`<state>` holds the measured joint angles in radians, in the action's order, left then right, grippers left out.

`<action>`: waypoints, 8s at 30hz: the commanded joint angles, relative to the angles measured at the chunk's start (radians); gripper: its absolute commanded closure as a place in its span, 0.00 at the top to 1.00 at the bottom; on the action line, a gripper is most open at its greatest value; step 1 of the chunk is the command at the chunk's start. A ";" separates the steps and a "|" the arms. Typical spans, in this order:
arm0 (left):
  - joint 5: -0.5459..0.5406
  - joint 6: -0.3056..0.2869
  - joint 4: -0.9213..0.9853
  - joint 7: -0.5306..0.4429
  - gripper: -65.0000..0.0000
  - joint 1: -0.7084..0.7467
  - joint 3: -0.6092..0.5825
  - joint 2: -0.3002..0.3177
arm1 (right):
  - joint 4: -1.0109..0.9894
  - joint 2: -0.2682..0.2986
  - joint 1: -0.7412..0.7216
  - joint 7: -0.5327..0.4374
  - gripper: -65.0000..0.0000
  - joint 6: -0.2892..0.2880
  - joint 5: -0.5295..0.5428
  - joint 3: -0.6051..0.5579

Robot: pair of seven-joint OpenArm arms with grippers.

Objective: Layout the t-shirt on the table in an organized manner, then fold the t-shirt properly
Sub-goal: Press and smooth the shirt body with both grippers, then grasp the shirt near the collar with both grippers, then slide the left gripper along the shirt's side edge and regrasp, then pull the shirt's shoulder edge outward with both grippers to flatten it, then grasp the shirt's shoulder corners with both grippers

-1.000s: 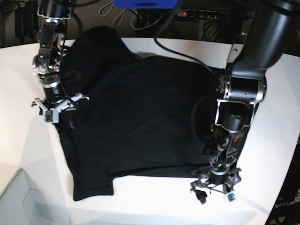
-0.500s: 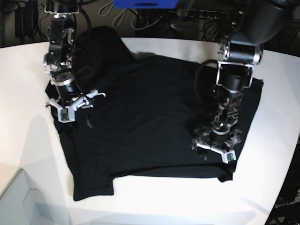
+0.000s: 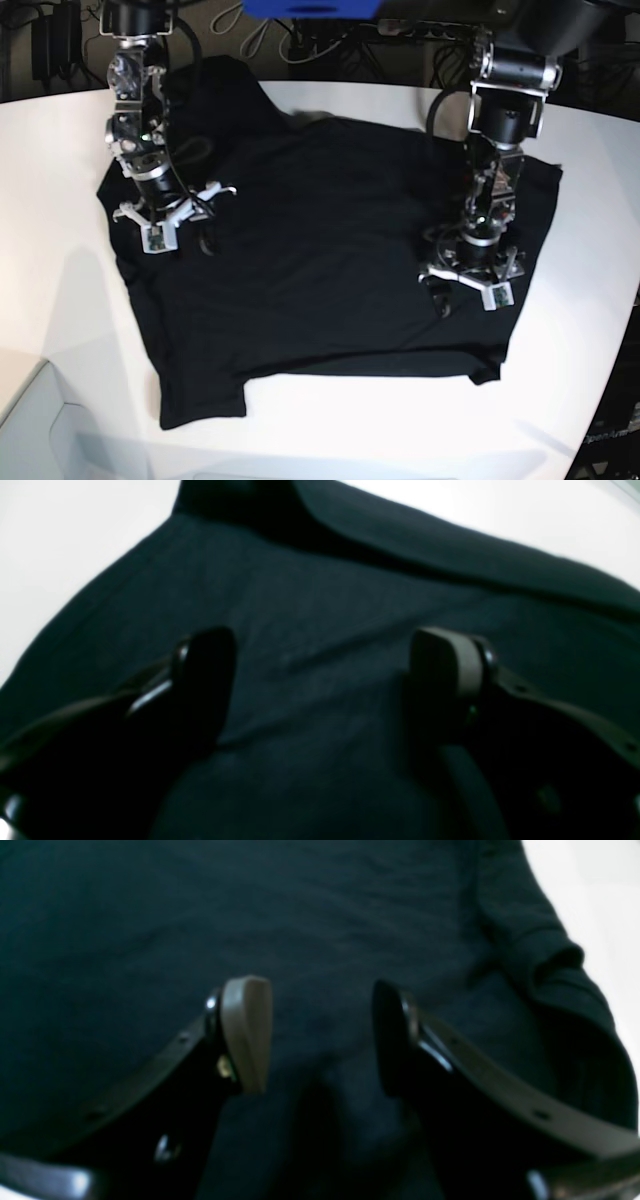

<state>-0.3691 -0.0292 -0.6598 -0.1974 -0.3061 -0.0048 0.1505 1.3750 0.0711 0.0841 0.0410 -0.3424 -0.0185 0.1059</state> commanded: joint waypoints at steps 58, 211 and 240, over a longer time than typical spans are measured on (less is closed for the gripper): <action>-0.028 0.025 -0.645 0.637 0.81 0.370 0.388 0.047 | -0.438 0.060 -0.347 -0.033 0.50 0.006 0.013 -0.051; -0.175 0.024 -1.010 0.731 0.80 0.623 0.632 0.027 | 0.275 -0.093 0.357 -0.031 0.71 0.003 0.018 0.179; -0.175 0.022 -0.730 0.723 0.78 0.631 0.458 0.199 | 0.320 -0.150 0.541 -0.034 0.71 0.003 0.018 0.203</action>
<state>-0.5243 -0.0040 -1.3876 0.4721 0.3161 0.4561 0.3466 1.6749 -0.0803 0.6144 0.0357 -0.3401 -0.0116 0.3073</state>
